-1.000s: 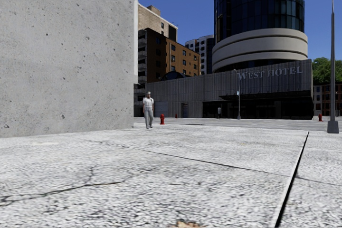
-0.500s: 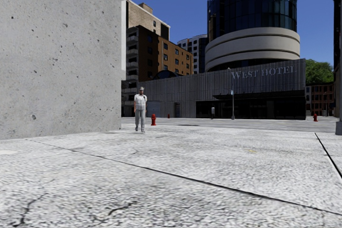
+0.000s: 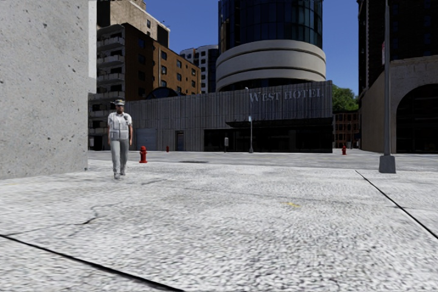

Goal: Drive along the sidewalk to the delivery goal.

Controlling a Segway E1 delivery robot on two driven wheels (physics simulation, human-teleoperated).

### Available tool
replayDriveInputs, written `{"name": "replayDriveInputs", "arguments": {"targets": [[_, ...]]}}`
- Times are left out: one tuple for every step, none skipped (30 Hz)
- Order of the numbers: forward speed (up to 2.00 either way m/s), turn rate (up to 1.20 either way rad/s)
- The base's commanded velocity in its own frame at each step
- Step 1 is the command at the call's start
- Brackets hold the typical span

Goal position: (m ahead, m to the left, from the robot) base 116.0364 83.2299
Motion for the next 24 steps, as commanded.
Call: {"name": "replayDriveInputs", "arguments": {"targets": [[2.00,-0.59],[2.00,-0.59],[2.00,-0.59],[2.00,-0.59],[2.00,-0.56],[2.00,-0.56],[2.00,-0.05],[2.00,0.00],[2.00,0.00],[2.00,0.00],[2.00,0.00],[2.00,0.00],[2.00,0.00],[2.00,0.00],[2.00,0.00],[2.00,0.00],[2.00,0.00],[2.00,0.00],[2.00,0.00],[2.00,0.00],[2.00,0.00],[2.00,0.00],[2.00,0.00],[2.00,0.00]]}}
